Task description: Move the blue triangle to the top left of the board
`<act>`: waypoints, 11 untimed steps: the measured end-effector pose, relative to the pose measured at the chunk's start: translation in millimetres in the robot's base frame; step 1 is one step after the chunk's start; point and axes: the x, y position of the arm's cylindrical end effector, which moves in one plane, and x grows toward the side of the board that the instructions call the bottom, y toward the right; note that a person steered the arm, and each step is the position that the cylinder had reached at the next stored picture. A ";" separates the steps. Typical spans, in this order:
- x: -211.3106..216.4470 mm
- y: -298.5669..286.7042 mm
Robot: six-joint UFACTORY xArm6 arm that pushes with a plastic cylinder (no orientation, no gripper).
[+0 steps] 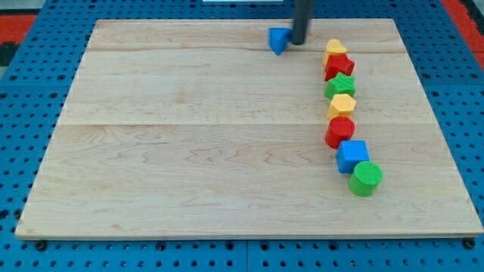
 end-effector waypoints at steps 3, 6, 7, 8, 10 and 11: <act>2.4 -107.0; 3.5 -244.6; 24.1 -196.5; 40.3 -232.9; 23.1 -282.4; 21.1 -282.4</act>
